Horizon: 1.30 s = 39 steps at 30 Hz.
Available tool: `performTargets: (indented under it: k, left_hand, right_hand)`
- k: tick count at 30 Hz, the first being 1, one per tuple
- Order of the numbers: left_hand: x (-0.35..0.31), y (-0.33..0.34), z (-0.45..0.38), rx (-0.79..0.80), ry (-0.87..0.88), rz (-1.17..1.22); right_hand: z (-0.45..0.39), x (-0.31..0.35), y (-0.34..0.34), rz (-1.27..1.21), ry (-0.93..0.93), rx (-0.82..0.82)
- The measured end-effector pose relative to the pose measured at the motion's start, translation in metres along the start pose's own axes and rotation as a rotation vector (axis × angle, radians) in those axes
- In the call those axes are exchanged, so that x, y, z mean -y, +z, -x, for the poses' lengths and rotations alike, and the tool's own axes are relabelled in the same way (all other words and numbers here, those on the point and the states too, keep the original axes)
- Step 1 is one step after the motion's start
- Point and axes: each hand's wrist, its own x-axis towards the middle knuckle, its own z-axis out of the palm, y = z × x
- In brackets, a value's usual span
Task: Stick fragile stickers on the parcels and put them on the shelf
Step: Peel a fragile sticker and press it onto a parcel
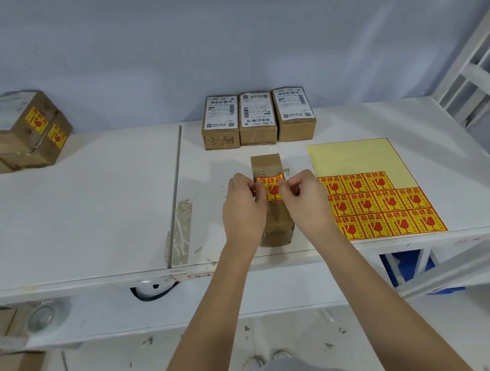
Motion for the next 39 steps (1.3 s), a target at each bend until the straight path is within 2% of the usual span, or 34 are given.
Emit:
performTargets:
  k: [7, 11, 15, 17, 20, 22, 26, 31, 34, 37, 39]
  left_hand:
    - [0.000, -0.002, 0.000, 0.018, 0.008, -0.015]
    - [-0.001, -0.001, 0.000, 0.016, 0.005, -0.011]
    - [0.000, -0.001, 0.001, 0.009, 0.004, 0.019]
    - [0.001, -0.001, 0.001, -0.002, 0.009, 0.032]
    - [0.001, 0.000, 0.001, -0.010, 0.014, 0.018]
    - [0.001, 0.001, 0.002, -0.019, 0.020, -0.005]
    - [0.001, 0.000, 0.005, -0.046, 0.019, 0.072]
    - [0.005, -0.004, 0.012, -0.053, 0.154, -0.055]
    - [0.006, -0.003, 0.019, -0.007, 0.185, -0.192]
    - [0.007, 0.000, 0.027, 0.133, 0.178, -0.323]
    - [0.011, 0.001, 0.025, 0.208, 0.136, -0.356]
  right_hand:
    - [0.006, 0.001, -0.003, -0.072, -0.020, -0.044]
    - [0.009, -0.001, -0.003, 0.089, -0.151, -0.073]
    - [0.009, -0.006, -0.009, 0.384, -0.404, -0.072]
    - [0.010, -0.006, -0.015, 0.480, -0.422, 0.051]
    - [0.014, -0.006, -0.024, 0.529, -0.260, 0.352]
    - [0.017, -0.006, -0.024, 0.474, -0.178, 0.441]
    - [0.020, -0.009, -0.018, 0.364, -0.123, 0.435]
    - [0.021, -0.010, -0.020, 0.297, -0.067, 0.403]
    - [0.025, -0.009, -0.021, 0.335, -0.164, 0.343]
    - [0.024, -0.012, -0.021, 0.457, -0.358, 0.342]
    - [0.022, -0.013, -0.020, 0.498, -0.402, 0.353]
